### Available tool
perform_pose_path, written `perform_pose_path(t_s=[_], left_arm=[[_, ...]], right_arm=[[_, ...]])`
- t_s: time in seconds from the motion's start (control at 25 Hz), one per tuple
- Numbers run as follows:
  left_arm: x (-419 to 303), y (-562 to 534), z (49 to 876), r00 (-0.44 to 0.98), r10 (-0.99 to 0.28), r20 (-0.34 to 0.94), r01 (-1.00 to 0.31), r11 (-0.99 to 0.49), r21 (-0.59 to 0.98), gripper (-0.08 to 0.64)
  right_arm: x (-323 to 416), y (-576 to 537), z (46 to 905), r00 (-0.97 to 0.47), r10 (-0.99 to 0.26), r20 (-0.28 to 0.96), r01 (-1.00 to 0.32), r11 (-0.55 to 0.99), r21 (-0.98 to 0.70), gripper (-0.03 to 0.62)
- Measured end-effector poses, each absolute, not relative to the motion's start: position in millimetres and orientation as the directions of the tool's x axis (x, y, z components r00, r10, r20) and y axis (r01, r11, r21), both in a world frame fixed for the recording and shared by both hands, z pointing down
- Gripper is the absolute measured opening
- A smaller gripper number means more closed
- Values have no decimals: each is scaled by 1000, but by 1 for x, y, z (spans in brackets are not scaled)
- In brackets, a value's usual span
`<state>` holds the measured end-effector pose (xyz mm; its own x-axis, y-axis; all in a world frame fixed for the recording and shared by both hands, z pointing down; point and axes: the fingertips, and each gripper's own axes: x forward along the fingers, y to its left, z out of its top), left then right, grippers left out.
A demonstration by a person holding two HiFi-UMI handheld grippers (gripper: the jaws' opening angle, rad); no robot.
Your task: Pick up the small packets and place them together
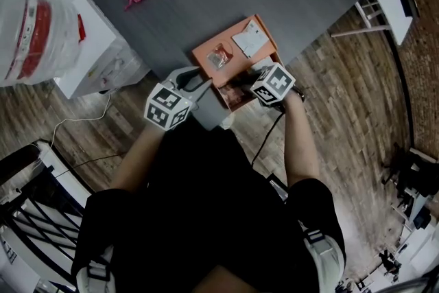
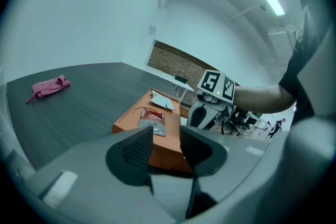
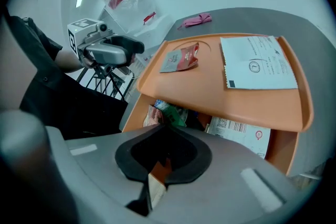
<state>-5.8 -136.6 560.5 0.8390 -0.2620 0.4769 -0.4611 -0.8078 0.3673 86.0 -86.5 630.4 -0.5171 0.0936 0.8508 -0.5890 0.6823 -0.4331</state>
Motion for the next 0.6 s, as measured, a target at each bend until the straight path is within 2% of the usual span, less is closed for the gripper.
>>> perform_pose_path(t_s=[0.44,0.6], left_arm=[[19,-149,535,870,-265,416,-405,-866,295,155],[25,-159,521,876,-292,385,-410,-870,273,155]], right_arm=[[81,-90,568,-571,-101,815,-579,753,-313,3],[84,-99,535,-619,-180,764,-579,762,-290,3]])
